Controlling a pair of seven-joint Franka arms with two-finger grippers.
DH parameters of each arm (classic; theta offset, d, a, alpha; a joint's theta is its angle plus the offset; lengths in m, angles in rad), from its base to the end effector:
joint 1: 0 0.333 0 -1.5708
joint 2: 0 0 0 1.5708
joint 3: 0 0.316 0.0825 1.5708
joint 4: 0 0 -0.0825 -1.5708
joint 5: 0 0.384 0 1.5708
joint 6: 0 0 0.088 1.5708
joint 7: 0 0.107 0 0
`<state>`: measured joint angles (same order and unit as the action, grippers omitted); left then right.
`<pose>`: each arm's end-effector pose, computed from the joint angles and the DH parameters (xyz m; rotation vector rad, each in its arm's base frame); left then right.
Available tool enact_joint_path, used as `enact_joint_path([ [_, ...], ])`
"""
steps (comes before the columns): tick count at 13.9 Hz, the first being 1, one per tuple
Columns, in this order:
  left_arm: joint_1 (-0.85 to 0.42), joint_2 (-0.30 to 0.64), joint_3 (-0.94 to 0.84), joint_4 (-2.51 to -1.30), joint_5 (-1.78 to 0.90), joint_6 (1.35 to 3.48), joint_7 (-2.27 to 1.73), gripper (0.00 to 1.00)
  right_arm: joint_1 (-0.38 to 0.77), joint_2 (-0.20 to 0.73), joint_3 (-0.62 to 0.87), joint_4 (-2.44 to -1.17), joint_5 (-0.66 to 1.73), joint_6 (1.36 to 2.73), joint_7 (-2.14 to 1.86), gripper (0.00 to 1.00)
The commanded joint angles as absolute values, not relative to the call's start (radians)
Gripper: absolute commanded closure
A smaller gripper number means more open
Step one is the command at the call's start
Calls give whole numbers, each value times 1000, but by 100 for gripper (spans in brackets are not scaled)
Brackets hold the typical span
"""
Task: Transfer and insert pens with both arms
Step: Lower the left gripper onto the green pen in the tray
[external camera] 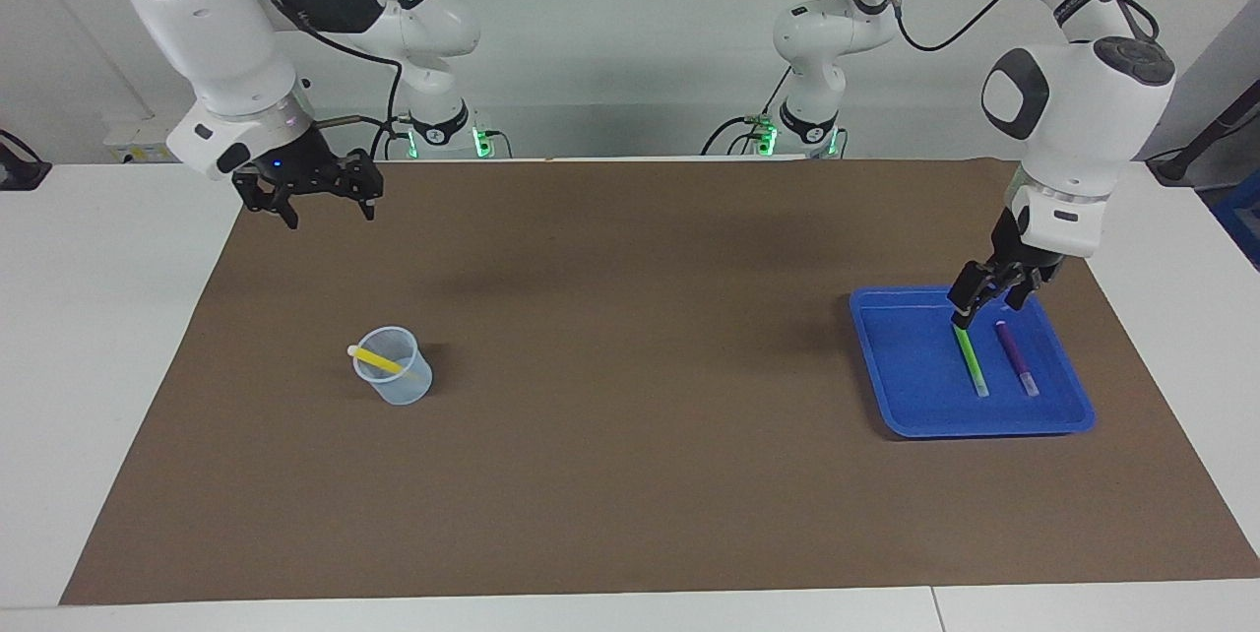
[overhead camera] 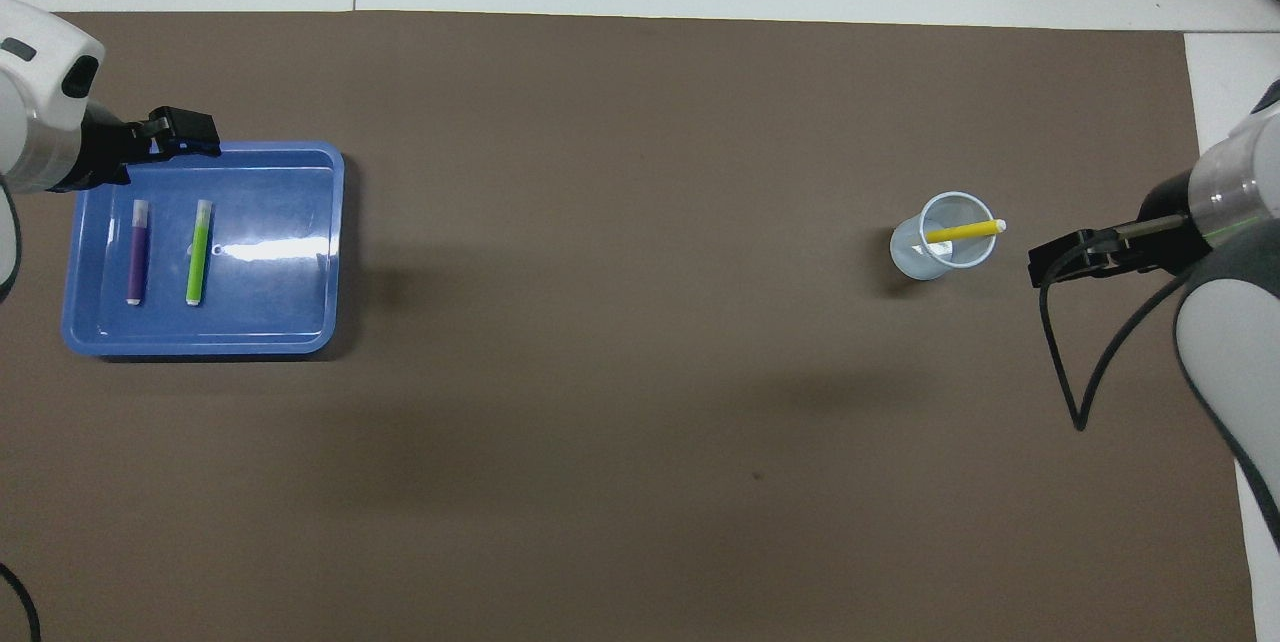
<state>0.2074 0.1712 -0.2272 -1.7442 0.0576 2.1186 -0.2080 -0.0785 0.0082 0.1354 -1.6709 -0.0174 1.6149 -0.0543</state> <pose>0.6316 -0.0017 0.4938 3.1038 0.2653 0.3253 0.5559 0.0296 0.5765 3.1187 0.1757 -0.1002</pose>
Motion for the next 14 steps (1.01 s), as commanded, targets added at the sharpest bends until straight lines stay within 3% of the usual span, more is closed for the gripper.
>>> enact_joint_path([
  [1, 225, 233, -215, -1704, 94, 2095, -63, 0, -90, 5, 135, -1660, -35, 1597, -40, 0],
  [8, 250, 392, -193, -1693, 179, 2140, 78, 0, -86, 0, 135, -1669, -29, 1605, -29, 0],
  [14, 310, 408, -192, -1770, 178, 2203, 181, 0, -87, -9, 135, -1690, -29, 1623, -32, 0],
])
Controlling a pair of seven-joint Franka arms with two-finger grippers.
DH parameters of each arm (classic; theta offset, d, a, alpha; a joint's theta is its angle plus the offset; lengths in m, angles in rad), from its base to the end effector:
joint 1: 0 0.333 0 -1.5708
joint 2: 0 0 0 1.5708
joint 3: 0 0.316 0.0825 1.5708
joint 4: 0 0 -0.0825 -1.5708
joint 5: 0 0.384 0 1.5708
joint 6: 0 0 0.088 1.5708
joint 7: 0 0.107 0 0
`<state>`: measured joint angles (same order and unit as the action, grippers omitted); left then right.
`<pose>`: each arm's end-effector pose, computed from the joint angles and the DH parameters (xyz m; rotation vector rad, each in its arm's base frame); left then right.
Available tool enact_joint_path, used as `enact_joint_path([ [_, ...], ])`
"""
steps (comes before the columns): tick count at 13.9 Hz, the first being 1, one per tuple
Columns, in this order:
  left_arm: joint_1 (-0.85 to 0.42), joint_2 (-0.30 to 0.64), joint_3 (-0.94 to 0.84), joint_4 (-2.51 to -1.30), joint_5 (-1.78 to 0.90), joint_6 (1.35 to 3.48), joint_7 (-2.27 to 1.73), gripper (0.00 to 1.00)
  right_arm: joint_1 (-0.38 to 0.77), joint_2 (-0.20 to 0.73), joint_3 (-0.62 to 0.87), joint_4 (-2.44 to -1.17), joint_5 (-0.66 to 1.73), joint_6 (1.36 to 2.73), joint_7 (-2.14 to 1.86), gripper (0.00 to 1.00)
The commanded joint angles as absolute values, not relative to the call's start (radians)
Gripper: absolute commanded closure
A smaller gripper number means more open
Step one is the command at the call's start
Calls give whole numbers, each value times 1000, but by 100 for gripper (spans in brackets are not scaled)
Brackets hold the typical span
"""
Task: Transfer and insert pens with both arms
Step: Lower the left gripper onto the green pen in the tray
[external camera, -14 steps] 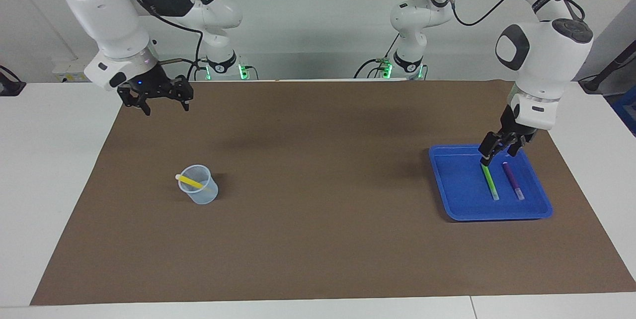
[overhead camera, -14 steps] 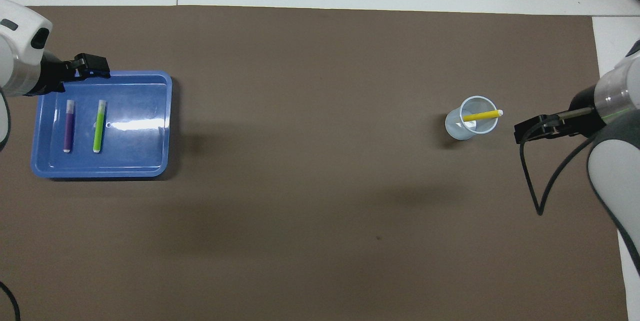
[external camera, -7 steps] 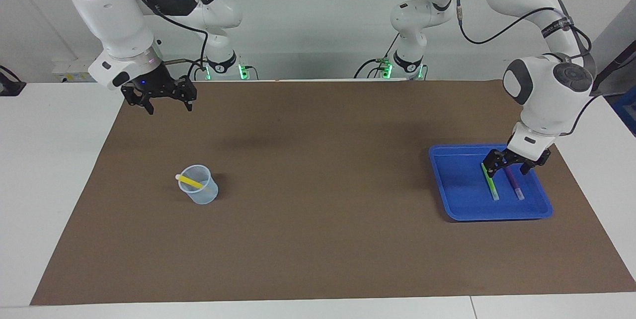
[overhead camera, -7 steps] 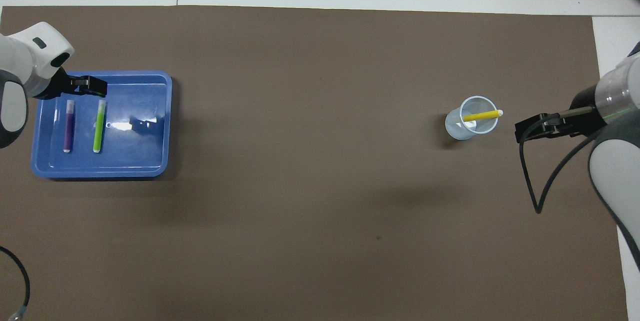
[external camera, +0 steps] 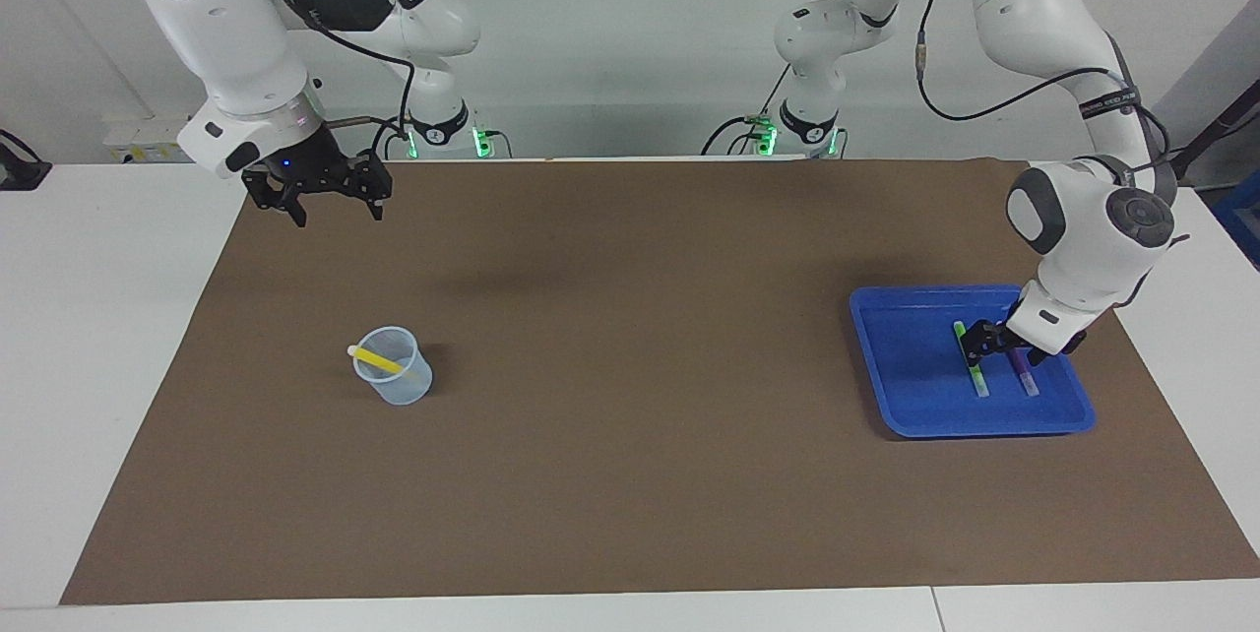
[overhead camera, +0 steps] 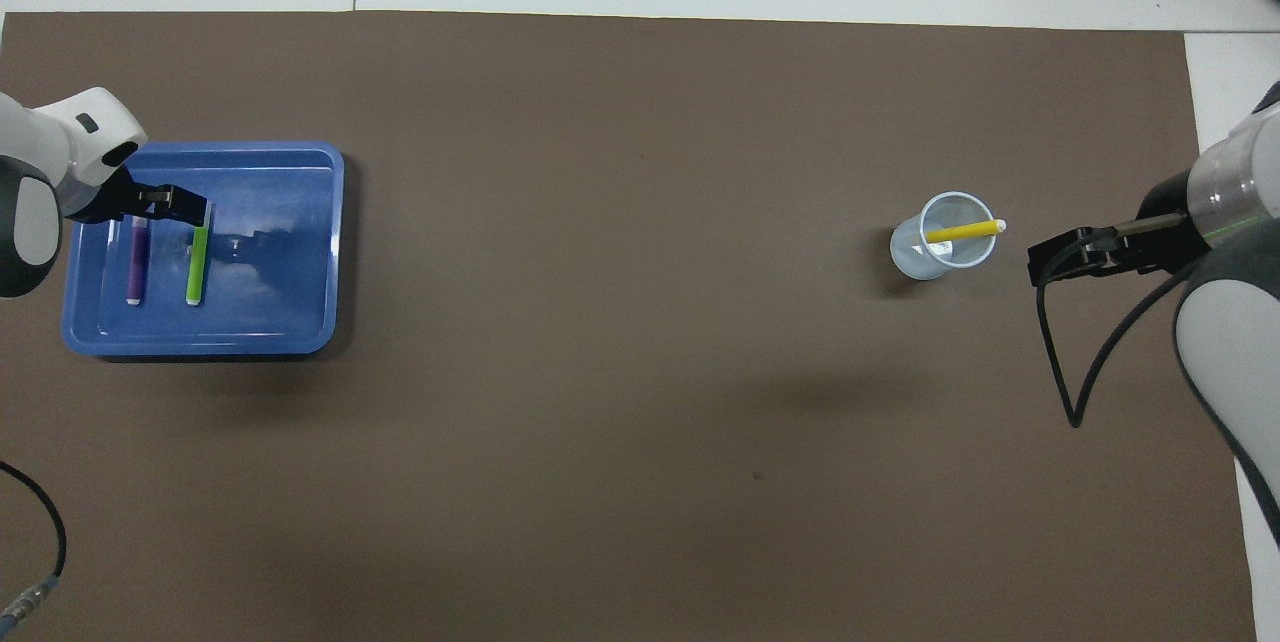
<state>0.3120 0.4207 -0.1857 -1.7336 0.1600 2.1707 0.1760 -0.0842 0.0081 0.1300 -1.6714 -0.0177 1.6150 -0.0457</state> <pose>0.6526 0.1005 0.3437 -3.0747 0.1873 -0.0256 0.5562 0.0234 0.5763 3.1200 0.1450 -0.1007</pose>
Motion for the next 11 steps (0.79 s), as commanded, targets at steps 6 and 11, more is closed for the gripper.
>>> enact_joint_path([
  [6, 305, 396, -192, -1873, 173, 2289, 169, 7, -87, -14, 133, -1697, -29, 1626, -32, 0],
  [11, 304, 396, -192, -1876, 173, 2286, 170, 32, -86, -14, 133, -1697, -29, 1623, -31, 0],
])
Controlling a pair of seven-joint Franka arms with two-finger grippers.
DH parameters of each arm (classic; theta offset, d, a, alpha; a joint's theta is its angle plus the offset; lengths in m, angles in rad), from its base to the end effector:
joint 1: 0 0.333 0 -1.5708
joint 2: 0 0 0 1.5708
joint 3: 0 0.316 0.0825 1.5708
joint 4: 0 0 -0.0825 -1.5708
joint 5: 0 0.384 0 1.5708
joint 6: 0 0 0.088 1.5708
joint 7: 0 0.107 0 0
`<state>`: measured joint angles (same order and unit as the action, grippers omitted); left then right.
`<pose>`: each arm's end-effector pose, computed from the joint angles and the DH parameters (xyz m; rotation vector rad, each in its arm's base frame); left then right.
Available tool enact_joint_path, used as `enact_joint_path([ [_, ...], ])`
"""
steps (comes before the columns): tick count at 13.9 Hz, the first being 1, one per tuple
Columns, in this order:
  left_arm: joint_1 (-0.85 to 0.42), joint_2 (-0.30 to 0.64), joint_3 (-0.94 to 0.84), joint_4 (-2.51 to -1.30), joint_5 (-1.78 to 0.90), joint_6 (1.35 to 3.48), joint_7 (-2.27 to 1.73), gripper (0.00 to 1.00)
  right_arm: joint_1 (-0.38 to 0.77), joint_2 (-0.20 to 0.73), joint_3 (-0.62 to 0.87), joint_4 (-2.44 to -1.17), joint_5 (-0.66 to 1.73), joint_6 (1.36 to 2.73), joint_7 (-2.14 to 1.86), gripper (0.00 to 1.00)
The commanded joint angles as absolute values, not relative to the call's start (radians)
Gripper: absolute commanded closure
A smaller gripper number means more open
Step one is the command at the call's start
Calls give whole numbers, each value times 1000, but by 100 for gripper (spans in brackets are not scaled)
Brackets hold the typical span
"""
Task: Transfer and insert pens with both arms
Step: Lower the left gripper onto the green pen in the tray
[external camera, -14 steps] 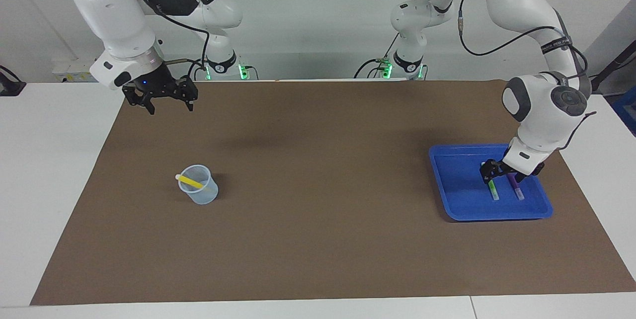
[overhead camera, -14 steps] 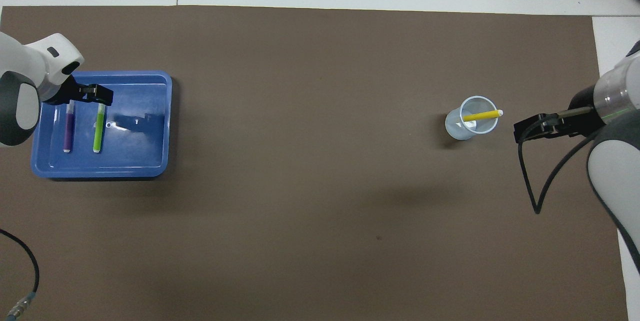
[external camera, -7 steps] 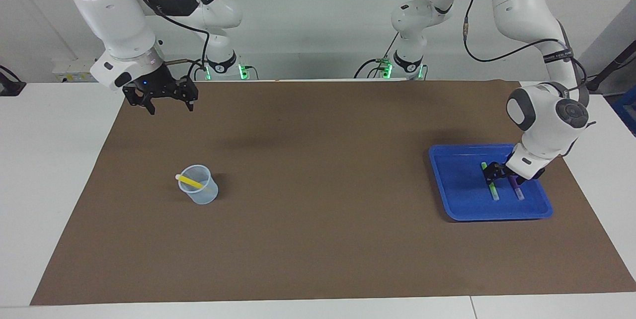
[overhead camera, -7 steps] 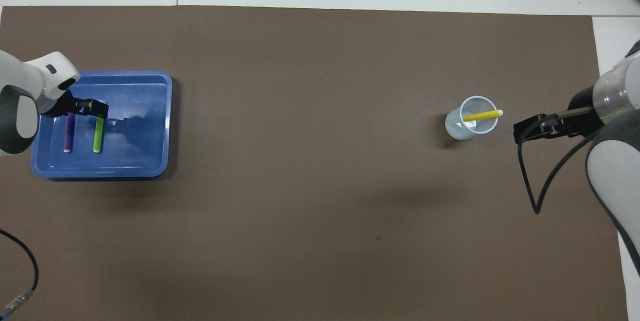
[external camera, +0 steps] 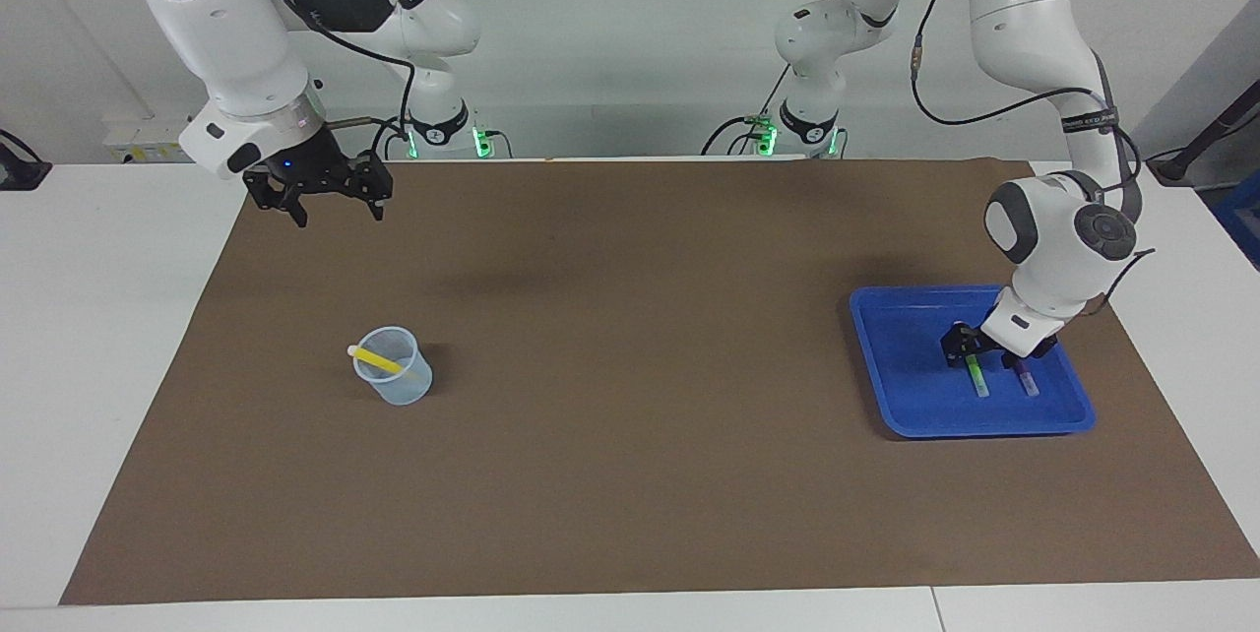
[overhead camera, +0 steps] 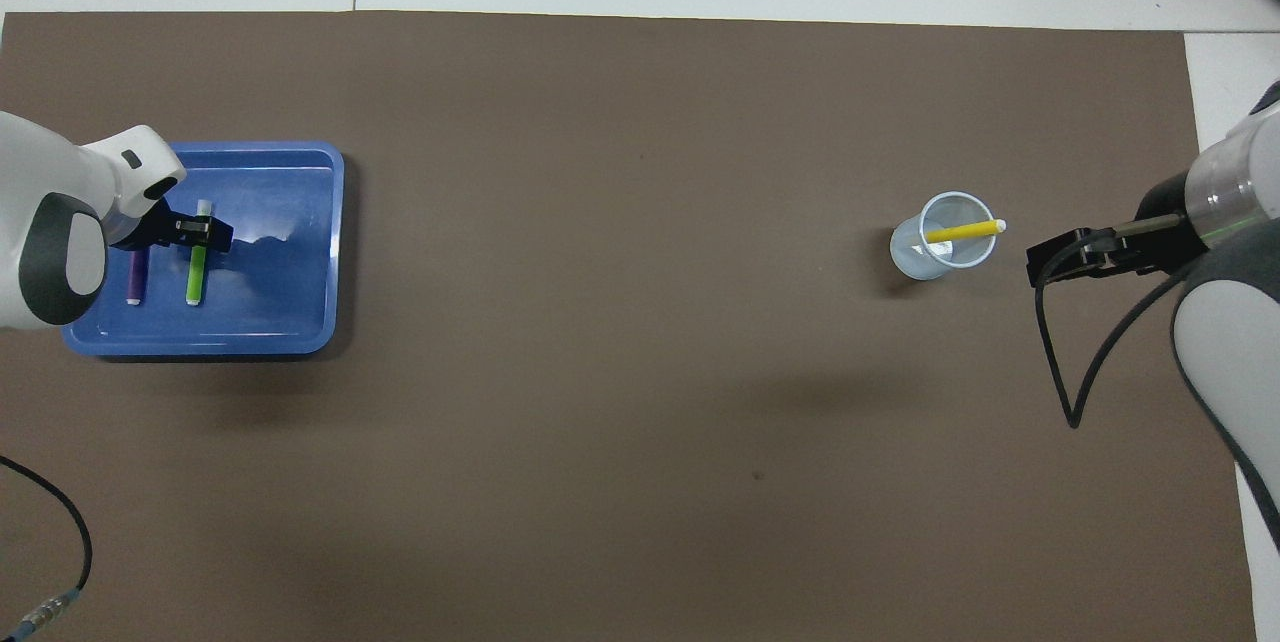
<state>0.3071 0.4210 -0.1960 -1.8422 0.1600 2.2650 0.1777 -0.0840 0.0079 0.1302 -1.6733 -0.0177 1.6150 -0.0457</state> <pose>0.6358 0.0836 0.3038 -3.0875 0.2339 -0.0095 0.5560 0.0236 0.5755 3.1199 0.1456 -0.1033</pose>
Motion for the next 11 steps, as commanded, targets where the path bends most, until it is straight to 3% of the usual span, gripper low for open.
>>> enact_joint_path([
  [1, 304, 396, -192, -1876, 173, 2286, 170, 40, -86, -14, 133, -1697, -29, 1623, -31, 0],
  [7, 304, 394, -192, -1876, 173, 2275, 172, 76, -90, -14, 133, -1697, -29, 1624, -40, 0],
  [8, 304, 394, -192, -1876, 173, 2273, 172, 92, -92, -14, 133, -1697, -29, 1624, -40, 0],
  [9, 304, 394, -192, -1875, 173, 2272, 170, 100, -95, -14, 133, -1697, -29, 1624, -41, 0],
  [11, 304, 394, -193, -1865, 173, 2258, 170, 100, -95, -15, 132, -1697, -35, 1615, -40, 0],
])
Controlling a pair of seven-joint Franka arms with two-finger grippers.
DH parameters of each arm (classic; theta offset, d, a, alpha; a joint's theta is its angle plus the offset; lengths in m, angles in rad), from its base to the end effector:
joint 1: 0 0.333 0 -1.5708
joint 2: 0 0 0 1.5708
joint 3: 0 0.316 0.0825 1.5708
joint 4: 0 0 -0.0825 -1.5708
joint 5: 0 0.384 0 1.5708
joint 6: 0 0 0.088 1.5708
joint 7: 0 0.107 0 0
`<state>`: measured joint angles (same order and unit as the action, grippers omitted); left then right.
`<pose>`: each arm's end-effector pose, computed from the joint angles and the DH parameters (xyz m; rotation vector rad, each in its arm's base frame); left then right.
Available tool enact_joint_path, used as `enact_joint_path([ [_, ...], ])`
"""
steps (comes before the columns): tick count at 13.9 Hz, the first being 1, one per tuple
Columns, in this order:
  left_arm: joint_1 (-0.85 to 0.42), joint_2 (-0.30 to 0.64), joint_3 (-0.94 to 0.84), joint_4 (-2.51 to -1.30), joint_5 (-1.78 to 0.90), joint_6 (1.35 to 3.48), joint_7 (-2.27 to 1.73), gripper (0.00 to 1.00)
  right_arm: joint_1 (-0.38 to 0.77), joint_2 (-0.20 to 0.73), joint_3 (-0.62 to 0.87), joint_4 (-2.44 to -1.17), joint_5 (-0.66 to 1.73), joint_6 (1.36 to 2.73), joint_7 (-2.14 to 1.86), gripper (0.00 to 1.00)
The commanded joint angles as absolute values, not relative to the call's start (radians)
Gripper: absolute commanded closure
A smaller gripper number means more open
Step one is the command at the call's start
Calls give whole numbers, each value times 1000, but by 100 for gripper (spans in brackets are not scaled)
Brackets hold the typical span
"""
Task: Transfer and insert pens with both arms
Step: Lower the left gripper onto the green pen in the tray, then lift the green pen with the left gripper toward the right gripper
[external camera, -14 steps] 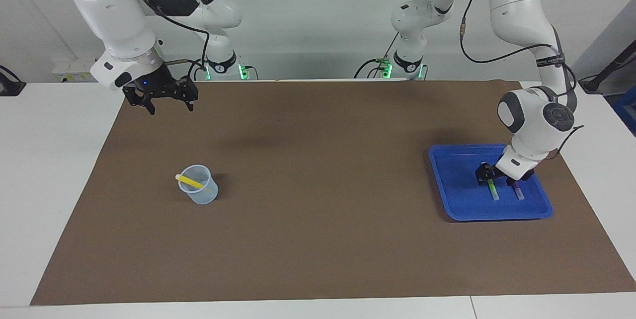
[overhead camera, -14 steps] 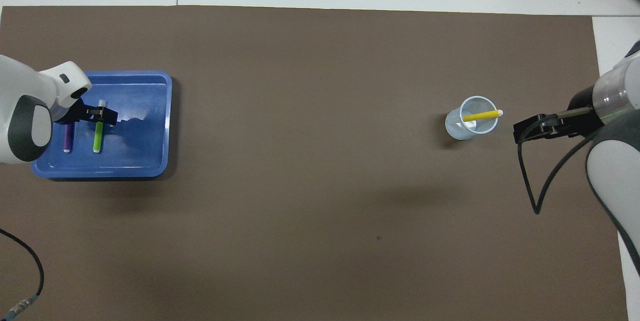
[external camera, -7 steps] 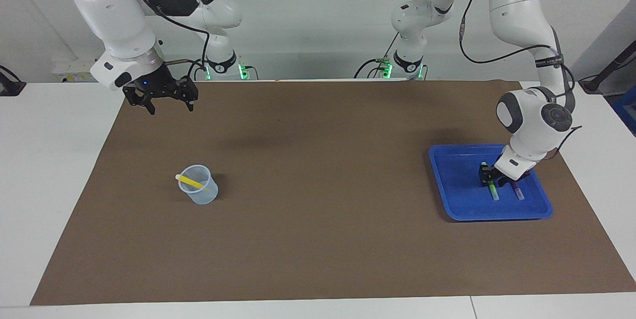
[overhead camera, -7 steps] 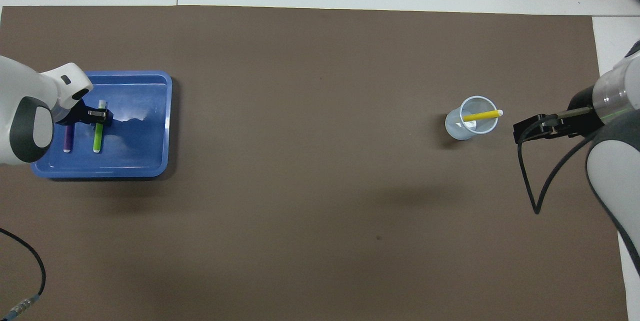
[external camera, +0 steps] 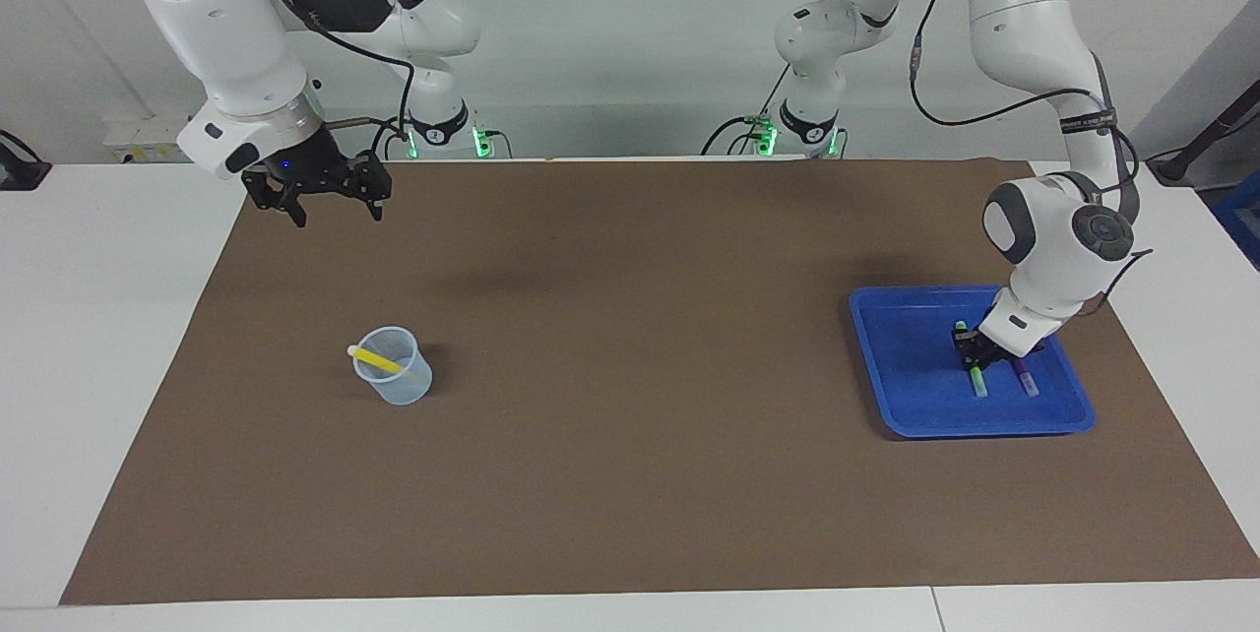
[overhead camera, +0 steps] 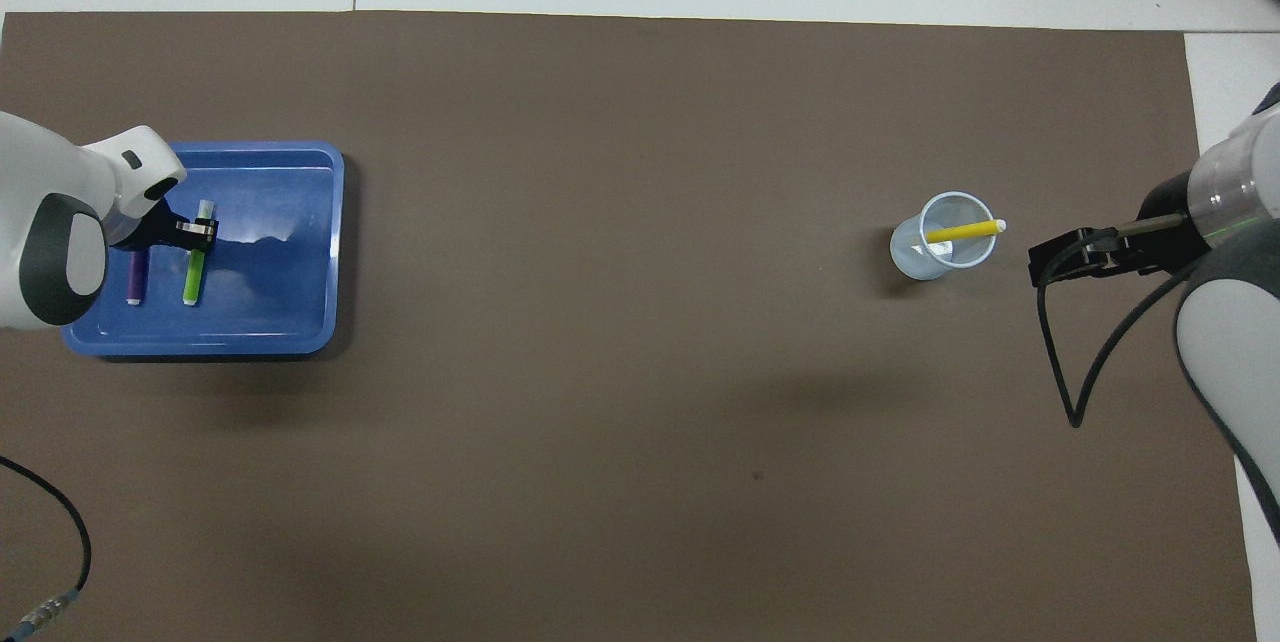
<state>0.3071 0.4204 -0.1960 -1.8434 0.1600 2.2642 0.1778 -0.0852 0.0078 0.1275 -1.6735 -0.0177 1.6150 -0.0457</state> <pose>0.6354 0.0835 0.3036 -3.0875 0.2342 -0.0074 0.5560 0.0215 0.5755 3.1202 0.1396 -0.1035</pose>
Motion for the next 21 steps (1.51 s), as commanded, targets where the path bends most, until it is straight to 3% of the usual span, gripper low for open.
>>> enact_joint_path([
  [1, 302, 394, -195, -1858, 173, 2249, 170, 100, -92, -17, 132, -1698, -50, 1615, -41, 0],
  [6, 295, 396, -199, -1721, 10, 2106, 150, 100, -98, -28, 130, -1723, -49, 1620, -90, 0],
  [12, 224, 364, -210, -1715, -106, 2097, -169, 100, -113, -28, 130, -1723, -32, 1623, -90, 0],
  [17, 77, 295, -210, -1720, -158, 2017, -533, 100, -114, -29, 130, -1736, 159, 1663, -77, 0],
  [21, -78, 245, -210, -1724, -213, 2005, -887, 100, -94, -29, 130, -1764, 340, 1788, 33, 0],
])
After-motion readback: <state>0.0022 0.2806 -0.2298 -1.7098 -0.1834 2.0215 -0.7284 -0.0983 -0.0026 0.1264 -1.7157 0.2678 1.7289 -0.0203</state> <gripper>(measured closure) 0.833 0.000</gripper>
